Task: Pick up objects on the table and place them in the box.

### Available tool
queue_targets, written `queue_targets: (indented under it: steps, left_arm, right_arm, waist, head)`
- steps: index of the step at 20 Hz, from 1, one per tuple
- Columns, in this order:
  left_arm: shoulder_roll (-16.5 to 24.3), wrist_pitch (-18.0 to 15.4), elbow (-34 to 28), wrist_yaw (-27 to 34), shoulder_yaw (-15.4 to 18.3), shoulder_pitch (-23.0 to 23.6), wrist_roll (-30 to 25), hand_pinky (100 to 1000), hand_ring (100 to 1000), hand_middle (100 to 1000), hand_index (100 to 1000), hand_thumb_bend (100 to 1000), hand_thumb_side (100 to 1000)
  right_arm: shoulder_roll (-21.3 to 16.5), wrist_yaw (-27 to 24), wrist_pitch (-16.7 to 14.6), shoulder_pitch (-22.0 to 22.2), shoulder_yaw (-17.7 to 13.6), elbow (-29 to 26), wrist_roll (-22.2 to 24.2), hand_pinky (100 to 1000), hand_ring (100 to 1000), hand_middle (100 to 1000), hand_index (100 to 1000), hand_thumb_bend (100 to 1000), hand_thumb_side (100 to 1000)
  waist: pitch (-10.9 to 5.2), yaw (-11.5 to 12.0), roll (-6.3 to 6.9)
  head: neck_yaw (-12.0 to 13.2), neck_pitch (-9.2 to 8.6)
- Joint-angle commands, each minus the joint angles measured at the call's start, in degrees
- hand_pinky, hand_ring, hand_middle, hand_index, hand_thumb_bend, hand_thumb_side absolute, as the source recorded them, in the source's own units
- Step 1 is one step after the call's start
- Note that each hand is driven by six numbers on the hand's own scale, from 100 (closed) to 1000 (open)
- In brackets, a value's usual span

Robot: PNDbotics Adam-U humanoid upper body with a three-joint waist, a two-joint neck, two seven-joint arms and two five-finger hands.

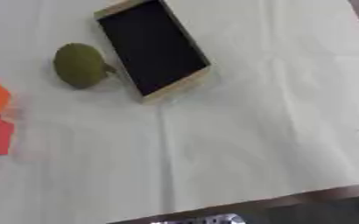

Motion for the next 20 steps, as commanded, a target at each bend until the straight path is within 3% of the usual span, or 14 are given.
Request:
queue_targets:
  steps: [1, 2, 3, 10, 20]
  left_arm:
    - [0.4, -0.3, -1.3, 2.3, -0.2, -6.0, -0.1, 733, 593, 492, 619, 107, 100]
    - [-0.3, -0.4, -1.0, 2.9, -0.9, -8.5, -0.7, 733, 592, 491, 618, 100, 154]
    - [-1.0, -0.5, -0.5, 3.5, -1.5, -10.8, -1.2, 732, 591, 490, 618, 107, 100]
    - [-8.1, -0.9, 5.5, 5.0, -4.5, -24.5, -3.7, 725, 579, 485, 616, 119, 100]
    - [-20.2, -1.0, 16.4, 3.4, -8.3, -34.1, -3.9, 718, 565, 475, 607, 145, 100]
  right_arm:
    - [-1.5, -0.6, 0.0, -0.5, -0.2, -0.8, 0.2, 850, 793, 802, 895, 100, 678]
    - [-1.6, -0.7, 0.0, -0.5, -0.1, -0.8, 0.3, 850, 793, 802, 895, 100, 701]
    - [-1.6, -0.7, -0.1, -0.5, 0.0, -0.8, 0.5, 850, 793, 802, 895, 100, 677]
    - [-1.6, -1.0, 0.0, -0.2, 0.0, -0.8, 0.7, 851, 794, 801, 895, 100, 676]
    - [-1.3, -1.7, -0.2, -1.0, 0.4, -0.8, 1.3, 851, 794, 802, 894, 100, 672]
  waist:
    - [-1.84, 0.2, 0.12]
    - [-1.99, 0.2, 0.15]
    - [-2.14, 0.2, 0.17]
    - [-2.66, -0.2, 0.24]
    - [-3.32, -1.0, 0.07]
  head:
    - [-0.4, 0.31]
    - [-0.4, 0.43]
    - [-0.5, 0.54]
    - [-0.1, 1.09]
    - [2.8, 1.10]
